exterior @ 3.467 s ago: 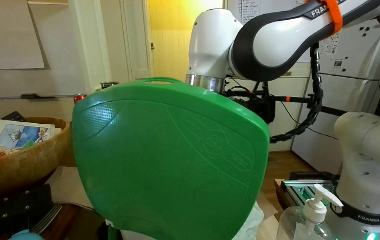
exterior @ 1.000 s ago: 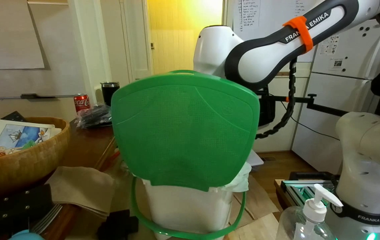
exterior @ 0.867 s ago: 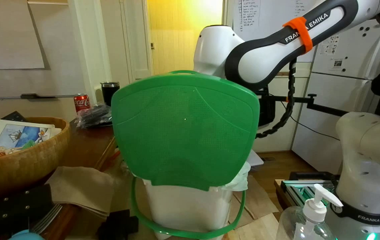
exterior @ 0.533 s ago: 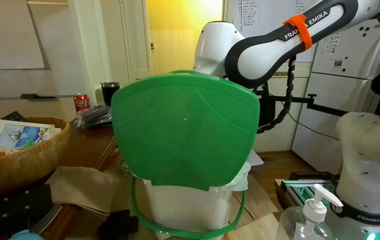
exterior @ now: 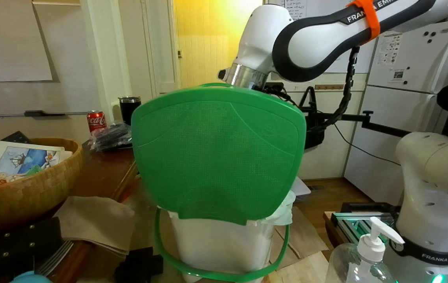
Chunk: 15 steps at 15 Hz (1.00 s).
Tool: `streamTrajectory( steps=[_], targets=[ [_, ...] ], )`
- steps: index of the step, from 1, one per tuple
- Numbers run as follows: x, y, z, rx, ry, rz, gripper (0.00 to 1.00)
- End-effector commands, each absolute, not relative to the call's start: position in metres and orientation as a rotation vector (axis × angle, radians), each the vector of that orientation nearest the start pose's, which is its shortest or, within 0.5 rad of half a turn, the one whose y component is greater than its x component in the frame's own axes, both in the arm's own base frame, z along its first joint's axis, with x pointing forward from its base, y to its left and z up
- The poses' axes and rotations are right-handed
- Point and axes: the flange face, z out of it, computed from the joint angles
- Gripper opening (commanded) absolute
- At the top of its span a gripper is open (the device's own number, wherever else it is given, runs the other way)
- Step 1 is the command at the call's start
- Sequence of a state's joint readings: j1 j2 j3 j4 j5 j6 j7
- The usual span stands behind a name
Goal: Pick up the blue cloth and put it in the bin
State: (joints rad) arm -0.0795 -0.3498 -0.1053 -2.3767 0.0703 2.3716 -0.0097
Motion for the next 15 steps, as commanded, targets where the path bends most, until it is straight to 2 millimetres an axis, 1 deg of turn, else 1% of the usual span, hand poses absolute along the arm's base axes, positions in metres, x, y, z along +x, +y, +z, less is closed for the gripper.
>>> streamTrajectory(
  steps=[1, 5, 9, 10, 12, 15],
  targets=[
    [0.449, -0.091, 0.519, -2.987, 0.388, -0.592, 1.0],
    [0.441, -0.093, 0.552, -2.955, 0.437, -0.695, 1.0],
    [0.443, -0.088, 0.59, -2.844, 0.491, -0.773, 1.0],
    [0.444, -0.087, 0.596, -2.815, 0.498, -0.784, 1.0],
    [0.446, -0.082, 0.613, -2.739, 0.491, -0.794, 1.0],
    [0.451, -0.068, 0.629, -2.641, 0.455, -0.757, 1.0]
  ],
)
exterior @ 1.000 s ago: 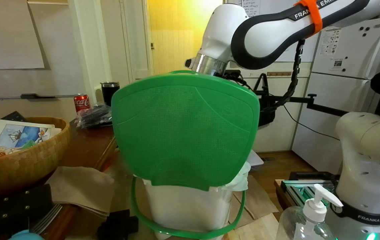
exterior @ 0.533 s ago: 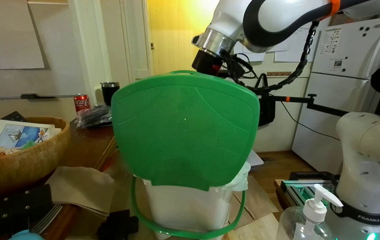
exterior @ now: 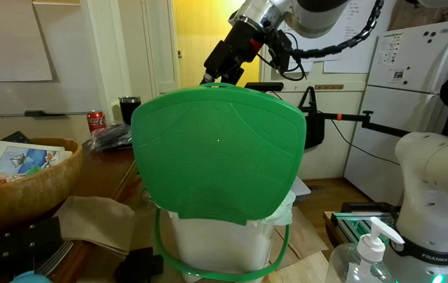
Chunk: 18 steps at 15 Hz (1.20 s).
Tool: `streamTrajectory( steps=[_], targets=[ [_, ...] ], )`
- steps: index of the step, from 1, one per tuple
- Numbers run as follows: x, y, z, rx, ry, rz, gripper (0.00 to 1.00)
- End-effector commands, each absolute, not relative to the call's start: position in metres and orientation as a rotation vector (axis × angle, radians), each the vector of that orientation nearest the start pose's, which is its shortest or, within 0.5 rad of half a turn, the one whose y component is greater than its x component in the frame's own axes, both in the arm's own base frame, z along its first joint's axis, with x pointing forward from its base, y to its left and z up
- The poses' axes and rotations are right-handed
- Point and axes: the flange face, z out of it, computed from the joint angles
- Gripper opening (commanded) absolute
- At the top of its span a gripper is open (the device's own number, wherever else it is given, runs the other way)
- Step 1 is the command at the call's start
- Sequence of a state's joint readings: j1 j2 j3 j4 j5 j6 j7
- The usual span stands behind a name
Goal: Pick up the blue cloth and put it in the bin
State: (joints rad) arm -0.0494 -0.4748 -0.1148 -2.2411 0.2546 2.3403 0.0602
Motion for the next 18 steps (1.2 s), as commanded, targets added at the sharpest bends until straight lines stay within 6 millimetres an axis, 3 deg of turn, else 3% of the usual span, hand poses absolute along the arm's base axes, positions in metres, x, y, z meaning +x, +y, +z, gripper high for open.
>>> streamTrajectory(
  steps=[1, 7, 18],
  targets=[
    [0.451, -0.062, 0.633, -2.611, 0.429, -0.728, 1.0],
    [0.45, -0.03, 0.651, -2.498, 0.302, -0.625, 1.0],
    [0.462, 0.013, 0.613, -2.546, 0.215, -0.357, 1.0]
  ],
)
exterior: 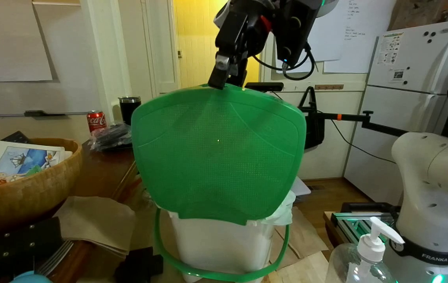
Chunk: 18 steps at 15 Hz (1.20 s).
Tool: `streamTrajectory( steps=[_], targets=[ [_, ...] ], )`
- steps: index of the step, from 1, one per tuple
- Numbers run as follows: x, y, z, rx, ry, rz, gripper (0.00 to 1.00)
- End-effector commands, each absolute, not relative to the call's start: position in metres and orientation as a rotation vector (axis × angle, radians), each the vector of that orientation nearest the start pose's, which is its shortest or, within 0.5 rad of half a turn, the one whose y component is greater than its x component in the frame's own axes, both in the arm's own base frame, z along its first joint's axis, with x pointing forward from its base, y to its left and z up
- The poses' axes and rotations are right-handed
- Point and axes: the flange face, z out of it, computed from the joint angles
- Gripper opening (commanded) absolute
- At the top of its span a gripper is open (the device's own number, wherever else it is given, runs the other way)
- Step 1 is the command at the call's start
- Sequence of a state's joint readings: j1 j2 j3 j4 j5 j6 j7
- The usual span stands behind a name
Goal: Pick up the blue cloth and put it in the bin
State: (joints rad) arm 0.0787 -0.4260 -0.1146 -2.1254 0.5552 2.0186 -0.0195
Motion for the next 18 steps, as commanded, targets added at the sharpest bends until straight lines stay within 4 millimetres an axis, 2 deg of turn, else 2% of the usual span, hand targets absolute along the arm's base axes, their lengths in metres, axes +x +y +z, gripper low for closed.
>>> streamTrajectory(
  steps=[1, 5, 11, 18],
  targets=[
    [0.463, 0.015, 0.61, -2.565, 0.224, -0.357, 1.0],
    [0.466, 0.016, 0.601, -2.694, 0.26, -0.347, 1.0],
    [0.457, 0.005, 0.605, -2.873, 0.288, -0.381, 1.0],
    [0.451, -0.012, 0.592, -3.086, 0.379, -0.334, 1.0]
  ],
)
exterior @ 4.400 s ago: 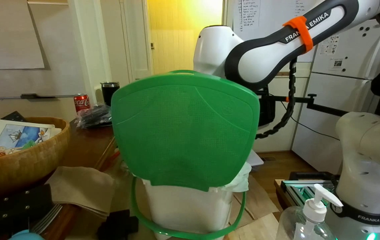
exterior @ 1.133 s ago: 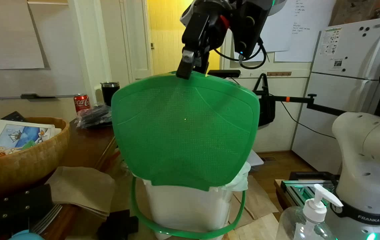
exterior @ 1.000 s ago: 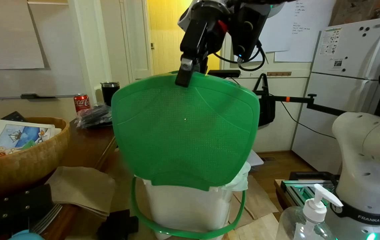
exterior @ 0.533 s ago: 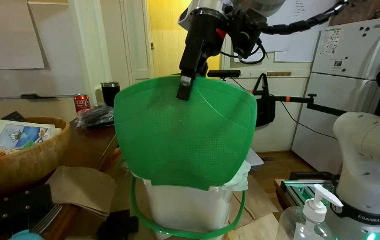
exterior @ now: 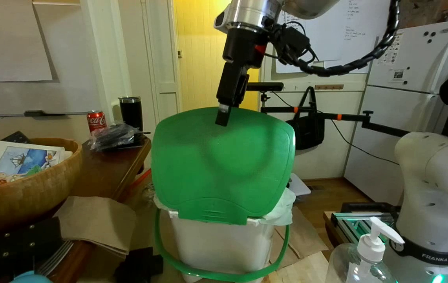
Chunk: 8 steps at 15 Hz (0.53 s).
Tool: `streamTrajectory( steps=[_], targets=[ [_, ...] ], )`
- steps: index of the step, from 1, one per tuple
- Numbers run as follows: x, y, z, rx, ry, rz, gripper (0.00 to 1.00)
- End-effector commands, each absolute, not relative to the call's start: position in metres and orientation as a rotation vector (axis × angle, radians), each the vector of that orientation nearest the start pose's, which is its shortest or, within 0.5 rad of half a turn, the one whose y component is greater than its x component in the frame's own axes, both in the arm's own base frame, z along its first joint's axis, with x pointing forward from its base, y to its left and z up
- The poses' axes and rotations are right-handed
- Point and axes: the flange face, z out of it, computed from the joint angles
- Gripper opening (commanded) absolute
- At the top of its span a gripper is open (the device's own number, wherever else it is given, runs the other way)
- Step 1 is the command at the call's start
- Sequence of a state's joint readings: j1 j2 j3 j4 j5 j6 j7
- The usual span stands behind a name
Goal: Pick up the blue cloth and put it in the bin
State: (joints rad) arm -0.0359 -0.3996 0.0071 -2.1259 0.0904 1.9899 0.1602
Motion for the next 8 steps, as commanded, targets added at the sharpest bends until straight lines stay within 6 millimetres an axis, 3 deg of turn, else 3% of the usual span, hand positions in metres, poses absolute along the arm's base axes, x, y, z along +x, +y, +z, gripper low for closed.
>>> streamTrajectory(
  steps=[1, 8],
  targets=[
    [0.45, -0.016, 0.59, -3.114, 0.396, -0.314, 1.0],
    [0.435, -0.04, 0.582, -3.24, 0.448, -0.21, 1.0]
  ],
)
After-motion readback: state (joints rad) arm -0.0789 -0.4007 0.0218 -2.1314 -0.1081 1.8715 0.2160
